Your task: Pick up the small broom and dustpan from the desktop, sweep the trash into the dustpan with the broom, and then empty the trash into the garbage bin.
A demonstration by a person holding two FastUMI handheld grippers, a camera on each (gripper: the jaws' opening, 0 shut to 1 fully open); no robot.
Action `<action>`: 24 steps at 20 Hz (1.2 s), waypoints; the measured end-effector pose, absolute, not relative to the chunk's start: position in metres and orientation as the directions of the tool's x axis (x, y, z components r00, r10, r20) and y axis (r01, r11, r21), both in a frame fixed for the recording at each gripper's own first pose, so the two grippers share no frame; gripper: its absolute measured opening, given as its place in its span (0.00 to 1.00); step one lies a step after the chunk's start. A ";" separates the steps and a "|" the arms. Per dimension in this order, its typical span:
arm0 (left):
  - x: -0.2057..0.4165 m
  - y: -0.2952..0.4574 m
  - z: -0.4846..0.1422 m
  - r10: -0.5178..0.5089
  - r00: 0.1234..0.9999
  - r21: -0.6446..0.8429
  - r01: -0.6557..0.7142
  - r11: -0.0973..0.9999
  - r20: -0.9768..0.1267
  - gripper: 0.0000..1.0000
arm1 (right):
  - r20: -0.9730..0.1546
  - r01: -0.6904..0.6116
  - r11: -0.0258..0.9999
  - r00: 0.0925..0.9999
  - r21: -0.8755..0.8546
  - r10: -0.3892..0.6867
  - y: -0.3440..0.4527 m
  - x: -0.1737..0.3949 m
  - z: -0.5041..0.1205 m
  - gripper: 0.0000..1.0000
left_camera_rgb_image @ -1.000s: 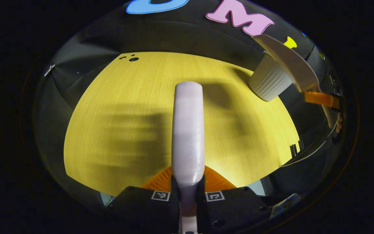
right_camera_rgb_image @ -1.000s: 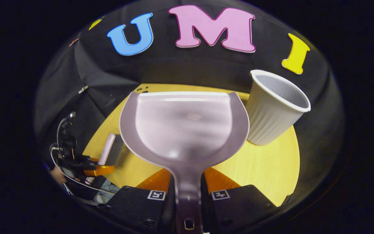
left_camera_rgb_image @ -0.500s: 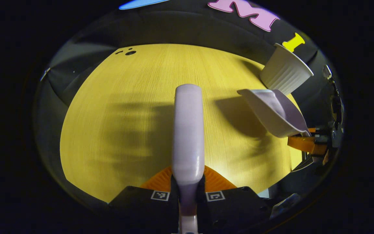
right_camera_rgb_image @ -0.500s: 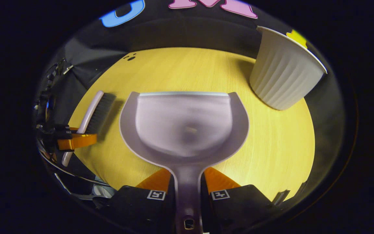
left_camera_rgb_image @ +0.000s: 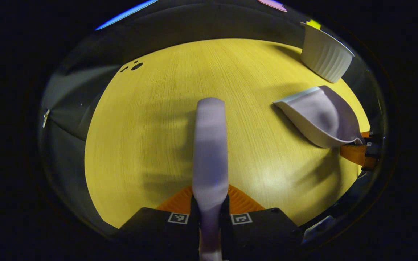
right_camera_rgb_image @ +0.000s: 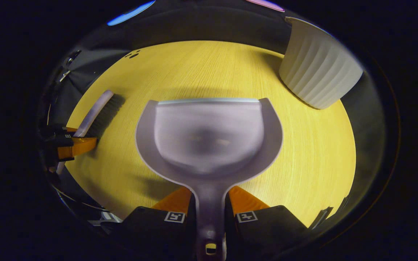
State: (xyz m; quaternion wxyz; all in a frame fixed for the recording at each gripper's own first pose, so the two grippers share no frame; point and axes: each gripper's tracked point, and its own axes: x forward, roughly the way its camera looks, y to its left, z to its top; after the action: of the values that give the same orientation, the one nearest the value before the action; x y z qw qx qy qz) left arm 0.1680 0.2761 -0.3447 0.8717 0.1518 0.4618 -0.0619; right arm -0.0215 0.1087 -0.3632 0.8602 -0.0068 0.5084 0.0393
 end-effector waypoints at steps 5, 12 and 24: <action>0.169 0.279 -0.344 0.049 0.572 0.204 0.210 0.956 -0.819 0.34 | -0.885 -0.071 0.996 0.458 0.063 0.088 0.113 -0.023 -0.366 0.35; 0.161 0.271 -0.314 -0.012 0.650 0.153 0.197 0.968 -0.760 0.96 | -0.838 -0.022 0.993 0.535 0.113 0.107 0.113 -0.020 -0.338 1.00; 0.080 0.234 -0.140 -0.174 0.957 0.088 0.199 0.976 -0.231 0.97 | -0.452 0.004 0.999 0.892 0.051 0.019 0.087 -0.040 -0.164 1.00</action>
State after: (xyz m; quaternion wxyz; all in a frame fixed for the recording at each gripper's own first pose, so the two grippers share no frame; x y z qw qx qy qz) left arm 0.0796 0.2338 -0.1400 0.9877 0.0551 0.1119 -0.0944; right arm -0.0401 0.0875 -0.1642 0.9723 0.0255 0.2324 0.0039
